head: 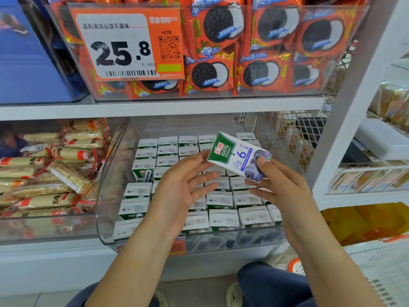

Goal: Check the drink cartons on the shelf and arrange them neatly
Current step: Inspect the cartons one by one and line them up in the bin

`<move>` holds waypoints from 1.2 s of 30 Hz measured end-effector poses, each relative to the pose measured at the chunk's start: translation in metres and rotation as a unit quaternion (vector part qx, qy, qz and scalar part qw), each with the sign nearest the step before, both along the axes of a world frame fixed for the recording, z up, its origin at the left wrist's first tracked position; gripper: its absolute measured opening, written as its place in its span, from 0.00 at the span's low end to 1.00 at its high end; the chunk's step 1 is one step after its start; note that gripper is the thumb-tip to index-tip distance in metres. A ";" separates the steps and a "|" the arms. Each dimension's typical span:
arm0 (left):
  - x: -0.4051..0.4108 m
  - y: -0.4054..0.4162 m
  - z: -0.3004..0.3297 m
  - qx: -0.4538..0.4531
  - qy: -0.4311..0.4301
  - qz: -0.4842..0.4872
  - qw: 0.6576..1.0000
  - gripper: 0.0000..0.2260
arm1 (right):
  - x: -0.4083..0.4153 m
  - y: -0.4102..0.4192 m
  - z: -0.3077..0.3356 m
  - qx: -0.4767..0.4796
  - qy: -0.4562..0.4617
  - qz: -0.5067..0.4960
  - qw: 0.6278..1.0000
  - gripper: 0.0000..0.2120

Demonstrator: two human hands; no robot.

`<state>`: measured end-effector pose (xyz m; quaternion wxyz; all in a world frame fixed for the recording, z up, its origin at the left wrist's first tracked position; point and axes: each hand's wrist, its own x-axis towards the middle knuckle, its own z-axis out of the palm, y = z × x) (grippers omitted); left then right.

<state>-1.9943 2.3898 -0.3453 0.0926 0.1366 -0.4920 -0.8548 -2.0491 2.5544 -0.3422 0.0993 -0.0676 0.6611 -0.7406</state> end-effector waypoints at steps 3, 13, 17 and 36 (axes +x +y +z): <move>0.000 -0.001 -0.001 -0.020 0.009 -0.008 1.000 0.11 | -0.001 0.000 -0.001 0.009 -0.002 -0.004 1.000 0.08; 0.004 0.006 0.003 -0.110 0.044 -0.023 0.993 0.11 | 0.000 0.002 -0.001 0.039 0.047 -0.059 0.996 0.06; 0.004 0.009 0.000 -0.197 0.048 -0.031 0.979 0.09 | -0.001 0.004 -0.001 0.062 0.057 -0.082 0.993 0.06; 0.001 0.032 -0.025 -0.642 0.077 0.126 0.753 0.23 | 0.014 -0.011 -0.008 0.322 0.301 -0.065 0.895 0.25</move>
